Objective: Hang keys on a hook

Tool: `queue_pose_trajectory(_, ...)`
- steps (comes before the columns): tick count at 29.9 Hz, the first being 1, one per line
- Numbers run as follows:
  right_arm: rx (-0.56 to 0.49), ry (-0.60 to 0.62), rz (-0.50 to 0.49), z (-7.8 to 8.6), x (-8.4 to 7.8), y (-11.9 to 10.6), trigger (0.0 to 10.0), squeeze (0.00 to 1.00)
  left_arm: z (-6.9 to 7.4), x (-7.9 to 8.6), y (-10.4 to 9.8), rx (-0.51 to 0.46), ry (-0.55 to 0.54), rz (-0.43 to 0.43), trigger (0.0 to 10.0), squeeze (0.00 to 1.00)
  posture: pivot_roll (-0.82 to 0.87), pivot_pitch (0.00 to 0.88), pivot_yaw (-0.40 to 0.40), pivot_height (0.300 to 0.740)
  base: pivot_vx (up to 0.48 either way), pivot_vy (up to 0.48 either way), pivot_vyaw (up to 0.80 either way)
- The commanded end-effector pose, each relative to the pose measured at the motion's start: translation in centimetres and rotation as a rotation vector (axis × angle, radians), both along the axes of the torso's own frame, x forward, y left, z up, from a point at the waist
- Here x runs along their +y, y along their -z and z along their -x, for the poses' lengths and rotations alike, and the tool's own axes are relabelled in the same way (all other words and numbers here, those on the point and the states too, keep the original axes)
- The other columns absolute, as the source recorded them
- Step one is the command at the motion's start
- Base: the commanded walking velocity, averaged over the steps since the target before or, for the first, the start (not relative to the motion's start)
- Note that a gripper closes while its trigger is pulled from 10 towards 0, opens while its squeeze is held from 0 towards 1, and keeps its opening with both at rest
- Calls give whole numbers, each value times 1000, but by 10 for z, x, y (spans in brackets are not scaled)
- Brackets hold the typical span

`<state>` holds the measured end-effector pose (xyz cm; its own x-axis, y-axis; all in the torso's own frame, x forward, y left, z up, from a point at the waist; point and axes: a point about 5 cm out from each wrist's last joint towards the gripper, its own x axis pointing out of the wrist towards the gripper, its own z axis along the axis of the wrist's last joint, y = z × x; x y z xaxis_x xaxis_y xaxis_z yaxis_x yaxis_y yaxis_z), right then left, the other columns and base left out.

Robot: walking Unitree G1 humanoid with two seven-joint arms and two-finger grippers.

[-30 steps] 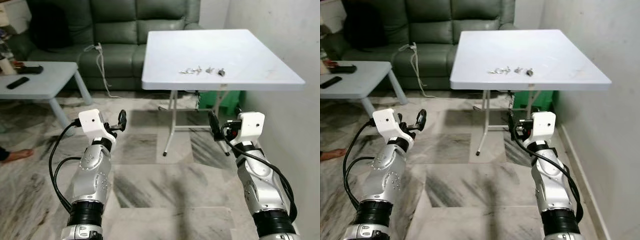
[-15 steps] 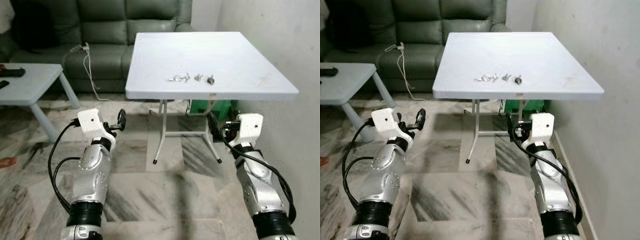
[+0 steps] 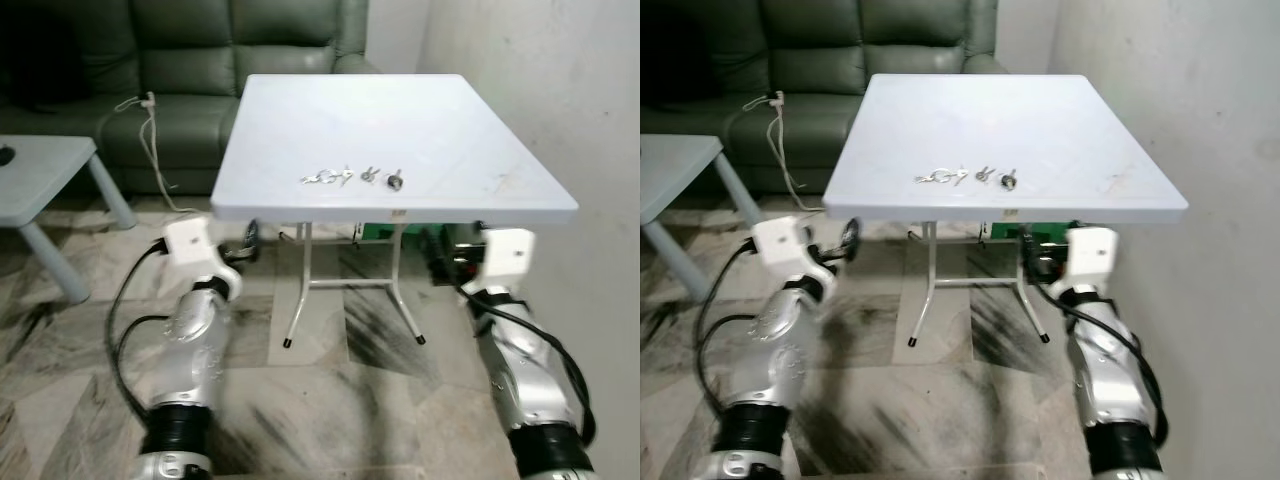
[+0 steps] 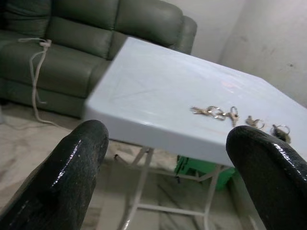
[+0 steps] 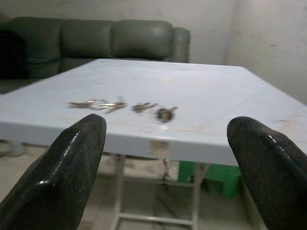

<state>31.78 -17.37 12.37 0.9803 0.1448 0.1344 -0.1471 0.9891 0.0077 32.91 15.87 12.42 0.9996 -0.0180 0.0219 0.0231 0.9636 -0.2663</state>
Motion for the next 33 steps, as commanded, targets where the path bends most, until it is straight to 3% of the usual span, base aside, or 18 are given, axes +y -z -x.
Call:
queue_pose_trajectory(1, -11, 27, 3, 1, -10, -4, 10000, 0, -1, -12, -3, -11, 32, 21, 10000, 0, -17, 0, -50, 740, 315, 326, 0)
queue_pose_trajectory(26, 8, 1, 47, 3, -6, -1, 10000, 0, 1, -12, -2, -6, 30, 9, 10000, 0, -16, 0, -55, 740, 304, 351, 0)
queue_pose_trajectory(33, 12, 0, 37, 3, -6, -1, 10000, 0, 2, -11, -2, -6, 26, 0, 10000, 0, -14, 0, -56, 740, 353, 72, 0)
